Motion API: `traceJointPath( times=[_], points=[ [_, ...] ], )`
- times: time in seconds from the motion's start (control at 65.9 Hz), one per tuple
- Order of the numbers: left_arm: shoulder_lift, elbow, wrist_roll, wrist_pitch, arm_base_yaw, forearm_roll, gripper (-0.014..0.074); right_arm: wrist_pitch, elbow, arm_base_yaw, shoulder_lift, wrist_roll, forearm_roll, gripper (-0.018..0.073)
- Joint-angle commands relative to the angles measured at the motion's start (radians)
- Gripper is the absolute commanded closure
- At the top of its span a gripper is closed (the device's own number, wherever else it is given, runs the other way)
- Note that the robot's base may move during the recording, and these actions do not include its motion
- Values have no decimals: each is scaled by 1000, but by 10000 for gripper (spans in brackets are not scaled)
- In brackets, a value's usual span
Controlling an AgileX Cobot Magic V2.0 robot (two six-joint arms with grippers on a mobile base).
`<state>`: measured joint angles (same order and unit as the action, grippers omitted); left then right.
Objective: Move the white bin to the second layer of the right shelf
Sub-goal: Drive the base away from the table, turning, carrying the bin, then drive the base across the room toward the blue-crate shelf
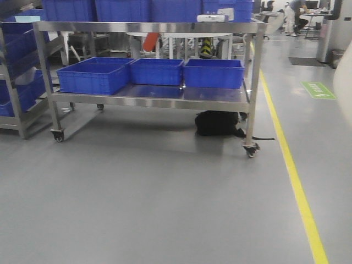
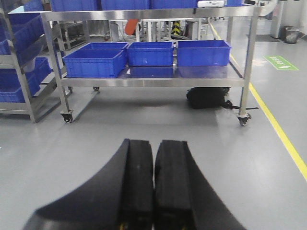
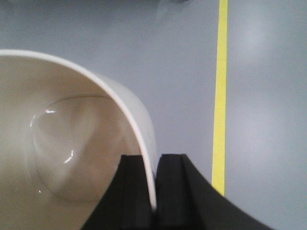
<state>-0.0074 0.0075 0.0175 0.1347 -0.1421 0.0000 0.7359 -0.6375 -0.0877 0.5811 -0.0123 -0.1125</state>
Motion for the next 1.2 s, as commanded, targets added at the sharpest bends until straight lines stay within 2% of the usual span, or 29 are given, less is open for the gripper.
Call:
traceJointPath(
  times=[0.0, 1.184],
  points=[
    [-15, 37, -5, -87, -4, 0, 512, -80, -32, -5, -2, -5, -13, 511],
    [-15, 37, -5, -87, -4, 0, 512, -78, -32, -5, -2, -5, -13, 511]
  ],
)
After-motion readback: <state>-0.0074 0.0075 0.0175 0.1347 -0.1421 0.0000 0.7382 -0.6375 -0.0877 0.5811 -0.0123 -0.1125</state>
